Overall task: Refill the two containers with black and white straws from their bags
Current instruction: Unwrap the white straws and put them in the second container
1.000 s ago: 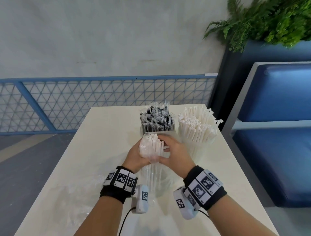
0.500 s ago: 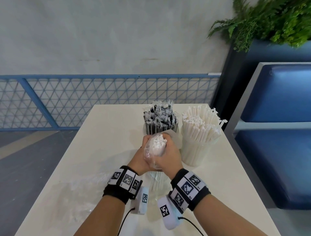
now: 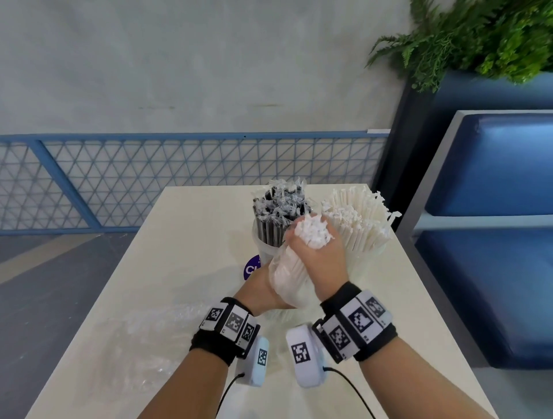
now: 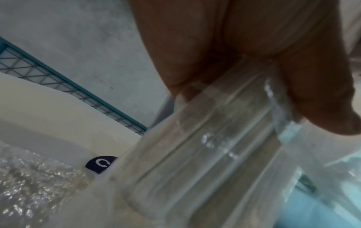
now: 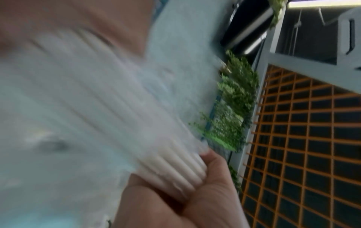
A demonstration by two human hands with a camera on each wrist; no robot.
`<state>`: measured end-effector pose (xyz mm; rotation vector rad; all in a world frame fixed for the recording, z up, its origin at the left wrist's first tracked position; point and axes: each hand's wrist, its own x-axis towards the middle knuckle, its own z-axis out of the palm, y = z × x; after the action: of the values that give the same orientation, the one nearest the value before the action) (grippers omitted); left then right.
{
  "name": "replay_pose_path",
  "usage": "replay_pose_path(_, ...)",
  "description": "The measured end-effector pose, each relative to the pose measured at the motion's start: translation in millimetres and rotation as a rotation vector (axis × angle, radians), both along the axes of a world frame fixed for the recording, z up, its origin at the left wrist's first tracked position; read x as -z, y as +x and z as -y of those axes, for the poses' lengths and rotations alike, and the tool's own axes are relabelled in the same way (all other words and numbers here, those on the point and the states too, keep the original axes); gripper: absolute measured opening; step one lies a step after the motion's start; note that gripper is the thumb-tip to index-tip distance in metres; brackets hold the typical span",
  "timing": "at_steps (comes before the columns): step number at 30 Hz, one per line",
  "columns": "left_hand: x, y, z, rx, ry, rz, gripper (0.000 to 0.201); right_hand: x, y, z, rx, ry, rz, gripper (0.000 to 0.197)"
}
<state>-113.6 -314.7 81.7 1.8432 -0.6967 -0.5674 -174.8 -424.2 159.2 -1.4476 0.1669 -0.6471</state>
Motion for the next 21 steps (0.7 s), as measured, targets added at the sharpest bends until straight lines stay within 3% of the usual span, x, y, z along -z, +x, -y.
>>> replay_pose_path(3, -2.2, -0.3, 3.2, -0.008, -0.015, 0.053, 0.074, -22.0, -2.6, 15.3, 0.027, 0.098, 0.086, 0.025)
replay_pose_path(6, -7.3, 0.6, 6.3, -0.030, -0.088, 0.027, 0.068, -25.6, -6.8, 26.9, 0.006, 0.125, 0.154, 0.043)
replay_pose_path(10, -7.3, -1.7, 12.3, -0.047, -0.101, 0.025, 0.070, -1.2, -11.1, 22.5, -0.036, 0.078, 0.007, 0.074)
replay_pose_path(16, -4.7, -6.4, 16.8, -0.059, -0.059, 0.051, 0.062, 10.7, -15.4, 15.0, 0.091, 0.131, -0.065, 0.062)
replay_pose_path(21, -14.6, -9.7, 12.2, -0.031, -0.119, 0.020, 0.068, -14.5, -14.5, 31.1, 0.119, 0.259, 0.061, 0.056)
